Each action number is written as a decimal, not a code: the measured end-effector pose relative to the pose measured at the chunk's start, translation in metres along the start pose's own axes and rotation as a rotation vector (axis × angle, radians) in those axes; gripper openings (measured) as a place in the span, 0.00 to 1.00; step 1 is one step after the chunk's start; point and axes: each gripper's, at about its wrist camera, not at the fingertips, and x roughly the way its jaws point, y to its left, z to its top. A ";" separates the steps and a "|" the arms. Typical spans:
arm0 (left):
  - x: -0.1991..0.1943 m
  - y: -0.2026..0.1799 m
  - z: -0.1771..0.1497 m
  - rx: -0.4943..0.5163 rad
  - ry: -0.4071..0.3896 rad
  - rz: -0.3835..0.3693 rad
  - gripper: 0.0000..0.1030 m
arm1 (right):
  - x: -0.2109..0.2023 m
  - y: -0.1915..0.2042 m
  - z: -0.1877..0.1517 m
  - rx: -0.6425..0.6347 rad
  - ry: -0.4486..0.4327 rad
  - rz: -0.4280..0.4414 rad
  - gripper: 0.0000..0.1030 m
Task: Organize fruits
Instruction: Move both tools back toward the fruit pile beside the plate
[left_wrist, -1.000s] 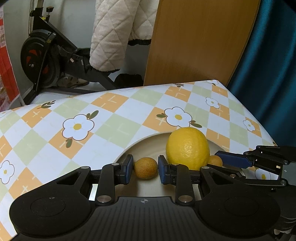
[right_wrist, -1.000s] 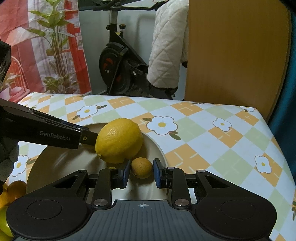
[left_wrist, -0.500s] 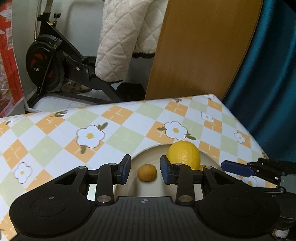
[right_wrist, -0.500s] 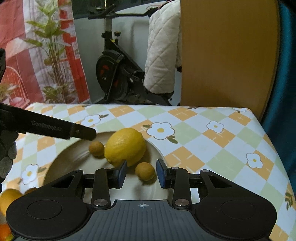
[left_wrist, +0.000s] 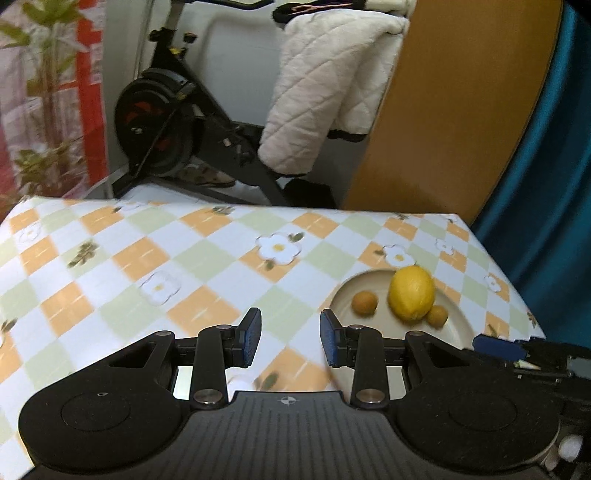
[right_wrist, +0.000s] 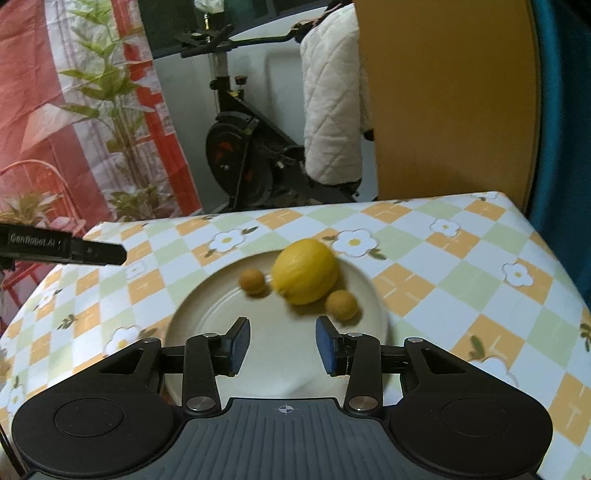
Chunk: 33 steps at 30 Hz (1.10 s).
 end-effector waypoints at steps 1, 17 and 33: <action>-0.003 0.003 -0.004 -0.005 0.004 0.002 0.36 | -0.001 0.004 -0.002 -0.004 0.004 0.007 0.35; -0.033 0.012 -0.055 -0.038 0.046 -0.036 0.36 | -0.006 0.059 -0.018 -0.053 0.056 0.114 0.36; -0.037 0.024 -0.071 -0.089 0.068 -0.054 0.36 | -0.001 0.075 -0.019 -0.087 0.097 0.119 0.40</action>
